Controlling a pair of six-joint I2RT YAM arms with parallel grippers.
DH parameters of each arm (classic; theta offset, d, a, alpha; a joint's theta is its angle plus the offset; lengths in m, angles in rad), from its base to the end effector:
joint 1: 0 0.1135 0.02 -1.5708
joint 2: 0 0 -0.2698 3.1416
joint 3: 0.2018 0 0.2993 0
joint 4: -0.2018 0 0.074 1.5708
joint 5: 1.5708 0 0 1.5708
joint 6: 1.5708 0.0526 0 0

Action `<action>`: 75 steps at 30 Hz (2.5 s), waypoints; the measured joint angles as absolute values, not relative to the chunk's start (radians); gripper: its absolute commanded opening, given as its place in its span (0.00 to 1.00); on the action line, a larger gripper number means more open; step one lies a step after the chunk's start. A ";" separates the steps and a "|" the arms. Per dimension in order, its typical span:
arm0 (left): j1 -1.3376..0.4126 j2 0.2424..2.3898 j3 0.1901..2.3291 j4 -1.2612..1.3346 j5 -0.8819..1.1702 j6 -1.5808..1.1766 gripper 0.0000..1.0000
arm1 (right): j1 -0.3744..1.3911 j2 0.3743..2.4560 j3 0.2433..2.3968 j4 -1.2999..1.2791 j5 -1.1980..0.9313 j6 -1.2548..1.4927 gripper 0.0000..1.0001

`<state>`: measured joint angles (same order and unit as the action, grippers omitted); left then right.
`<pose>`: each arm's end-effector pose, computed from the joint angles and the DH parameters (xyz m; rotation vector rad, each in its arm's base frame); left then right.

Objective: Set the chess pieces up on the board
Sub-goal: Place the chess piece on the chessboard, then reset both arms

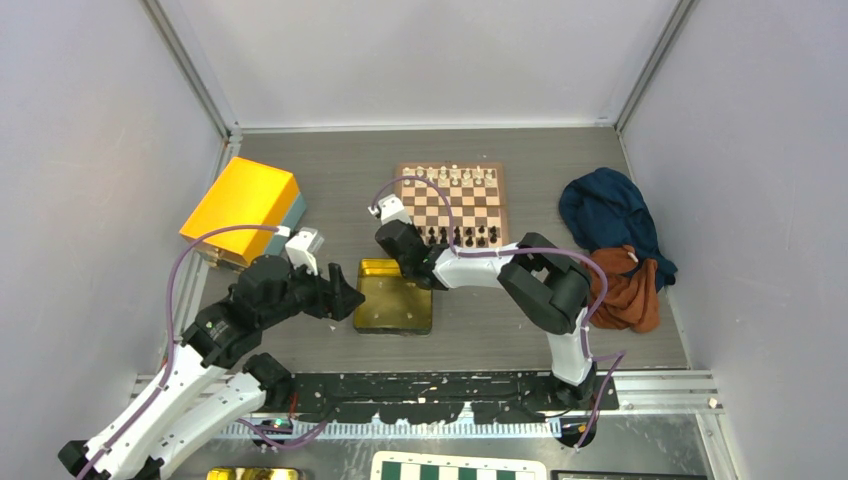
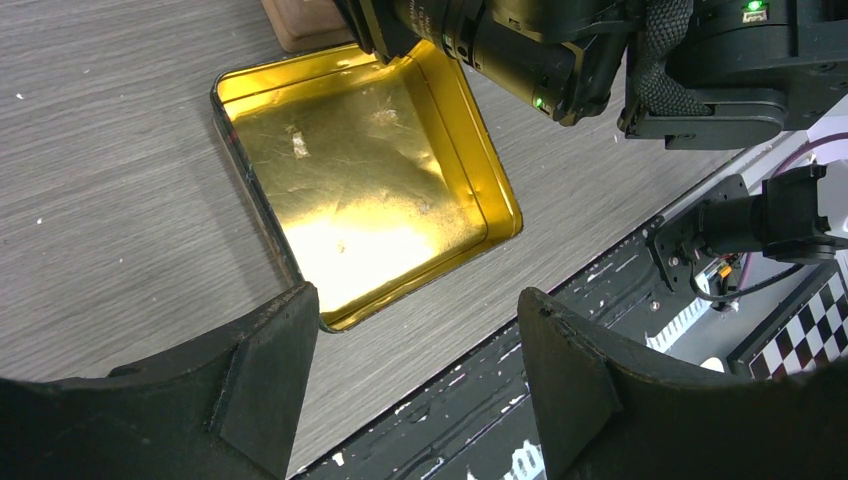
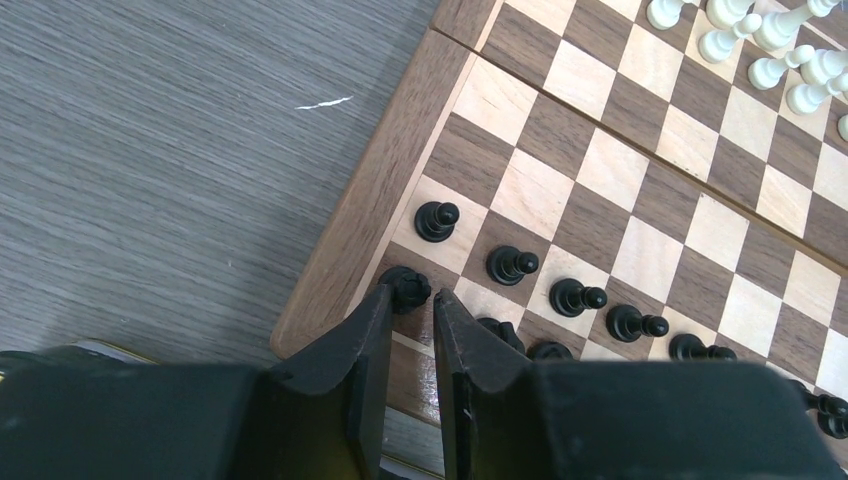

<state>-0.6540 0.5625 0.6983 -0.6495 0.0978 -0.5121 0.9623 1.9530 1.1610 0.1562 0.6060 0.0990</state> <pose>0.1431 -0.1161 0.2944 0.2172 2.1748 -0.7917 0.2896 0.3633 0.1276 -0.5653 2.0026 -0.0291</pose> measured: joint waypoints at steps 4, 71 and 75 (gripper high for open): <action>-0.654 0.562 0.698 -0.649 0.098 -0.512 0.74 | 0.962 1.953 1.161 0.156 0.609 0.098 0.28; -0.654 0.842 0.667 -0.631 -0.008 -0.579 0.71 | 1.055 1.188 0.968 -0.545 0.870 0.486 0.24; -0.654 0.907 0.661 -0.594 -0.009 -0.585 0.68 | 1.029 1.160 0.923 -0.581 0.882 0.523 0.22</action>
<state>-0.6540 0.9066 0.6613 -0.5938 -0.0093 -0.5846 1.0294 1.1603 0.9230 -0.5812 0.8822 0.5232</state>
